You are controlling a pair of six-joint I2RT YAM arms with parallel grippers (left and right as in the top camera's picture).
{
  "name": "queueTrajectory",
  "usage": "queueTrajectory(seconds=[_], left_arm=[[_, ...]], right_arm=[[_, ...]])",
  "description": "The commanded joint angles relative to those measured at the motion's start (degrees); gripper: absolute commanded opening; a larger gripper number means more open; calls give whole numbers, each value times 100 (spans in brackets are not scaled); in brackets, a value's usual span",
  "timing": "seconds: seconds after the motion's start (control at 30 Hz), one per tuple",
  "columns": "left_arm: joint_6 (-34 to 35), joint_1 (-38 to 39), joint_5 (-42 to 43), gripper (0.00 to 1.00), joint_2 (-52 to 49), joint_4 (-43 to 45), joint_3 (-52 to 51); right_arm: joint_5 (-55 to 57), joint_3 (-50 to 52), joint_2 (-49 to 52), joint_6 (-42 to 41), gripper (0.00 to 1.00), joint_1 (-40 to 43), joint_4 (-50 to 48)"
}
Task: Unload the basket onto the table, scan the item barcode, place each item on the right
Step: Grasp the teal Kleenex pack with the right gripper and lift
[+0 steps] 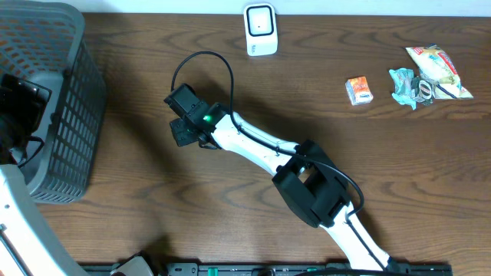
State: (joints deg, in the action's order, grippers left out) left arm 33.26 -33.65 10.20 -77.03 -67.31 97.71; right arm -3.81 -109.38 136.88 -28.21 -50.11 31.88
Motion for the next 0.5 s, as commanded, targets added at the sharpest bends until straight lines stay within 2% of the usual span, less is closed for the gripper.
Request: queueTrajectory(seconds=[0.0, 0.27, 0.47], left_arm=[[48, -20, -31, 98, 31, -9, 79], [48, -20, -31, 98, 31, -9, 79], [48, -20, -31, 98, 31, -9, 79]], right_arm=[[608, 52, 35, -50, 26, 70, 455], [850, 50, -181, -55, 17, 184, 2011], [1108, 48, -570, -114, 17, 254, 3025]])
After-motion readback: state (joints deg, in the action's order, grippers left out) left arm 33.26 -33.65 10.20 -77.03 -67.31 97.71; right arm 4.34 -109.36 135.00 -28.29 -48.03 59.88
